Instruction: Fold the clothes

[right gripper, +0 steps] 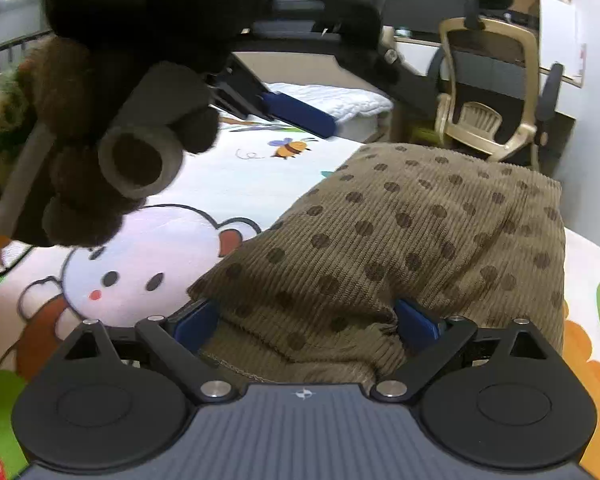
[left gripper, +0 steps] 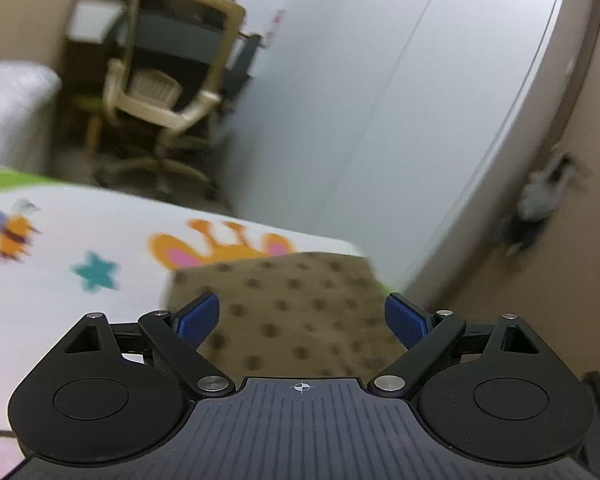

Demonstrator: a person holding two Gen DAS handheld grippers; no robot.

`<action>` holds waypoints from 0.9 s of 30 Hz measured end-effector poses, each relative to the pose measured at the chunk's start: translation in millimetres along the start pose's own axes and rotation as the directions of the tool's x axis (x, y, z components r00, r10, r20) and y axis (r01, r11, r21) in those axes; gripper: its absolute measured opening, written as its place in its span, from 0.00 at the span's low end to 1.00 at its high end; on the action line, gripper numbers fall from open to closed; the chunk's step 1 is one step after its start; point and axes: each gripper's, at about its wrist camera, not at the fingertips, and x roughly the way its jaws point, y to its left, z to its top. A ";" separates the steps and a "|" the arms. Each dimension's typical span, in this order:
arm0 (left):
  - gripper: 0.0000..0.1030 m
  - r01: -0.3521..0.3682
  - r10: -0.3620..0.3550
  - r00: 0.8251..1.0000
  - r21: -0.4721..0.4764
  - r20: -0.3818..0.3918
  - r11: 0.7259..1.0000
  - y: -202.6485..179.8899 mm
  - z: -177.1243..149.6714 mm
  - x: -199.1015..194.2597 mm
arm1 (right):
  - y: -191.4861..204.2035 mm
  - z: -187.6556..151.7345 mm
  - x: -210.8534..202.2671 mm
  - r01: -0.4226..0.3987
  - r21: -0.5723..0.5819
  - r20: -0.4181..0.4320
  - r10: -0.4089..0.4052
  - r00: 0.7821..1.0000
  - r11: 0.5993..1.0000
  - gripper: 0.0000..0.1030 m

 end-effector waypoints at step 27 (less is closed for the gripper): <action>0.91 -0.073 0.073 0.997 -0.009 0.010 0.997 20.6 -6.4 0.9 | -114.3 25.0 7.3 0.436 0.152 0.001 -0.441 0.898 0.887 0.99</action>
